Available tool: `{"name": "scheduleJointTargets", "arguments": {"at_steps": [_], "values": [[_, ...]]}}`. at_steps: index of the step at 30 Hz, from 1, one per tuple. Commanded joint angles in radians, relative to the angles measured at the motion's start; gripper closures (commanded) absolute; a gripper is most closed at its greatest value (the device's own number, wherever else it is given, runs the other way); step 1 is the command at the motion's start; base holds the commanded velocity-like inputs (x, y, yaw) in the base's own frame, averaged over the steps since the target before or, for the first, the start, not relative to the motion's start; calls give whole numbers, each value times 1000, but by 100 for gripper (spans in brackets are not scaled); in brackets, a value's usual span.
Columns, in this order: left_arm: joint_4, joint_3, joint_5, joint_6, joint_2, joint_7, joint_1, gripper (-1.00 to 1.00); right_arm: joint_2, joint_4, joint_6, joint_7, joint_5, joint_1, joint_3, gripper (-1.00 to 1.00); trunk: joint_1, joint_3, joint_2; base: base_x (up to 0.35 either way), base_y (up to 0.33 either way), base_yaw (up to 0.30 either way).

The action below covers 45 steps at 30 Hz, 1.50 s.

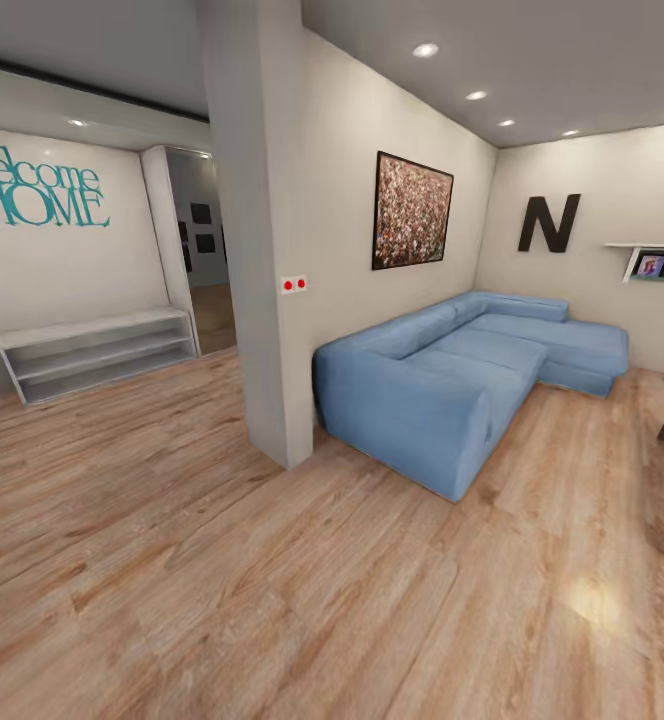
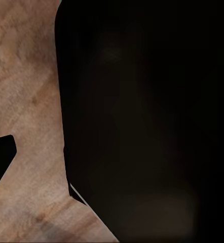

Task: In the kitchen, take the Vidalia onion out of the sink, dice it on the chopping board with the paring knife, put the diced onion into the bowl on the countertop, then place both the paring knife and the chopping board into the sink.

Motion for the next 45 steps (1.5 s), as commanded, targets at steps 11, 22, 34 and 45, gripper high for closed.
{"name": "scheduleJointTargets", "arguments": {"at_steps": [11, 22, 34, 45], "values": [[-3, 4, 2, -3, 0, -3, 6, -100, 29, -35, -11, -2, 2, -2, 2, -100, 0, 0, 0, 0, 0, 0], [-12, 3, -2, -32, 7, 2, 6, -100, 27, -55, -14, -2, 2, -2, 2, -100, 0, 0, 0, 0, 0, 0], [-78, 8, 1, -99, 39, 5, 6, -100, 19, -123, -14, -17, 4, -2, 2, -100, 0, 0, 0, 0, 0, 0], [-697, 11, 3, -131, 43, 9, 6, -100, 18, -757, -9, -53, 8, -14, 2, -100, 0, 0, 0, 0, 0, 0]]}}
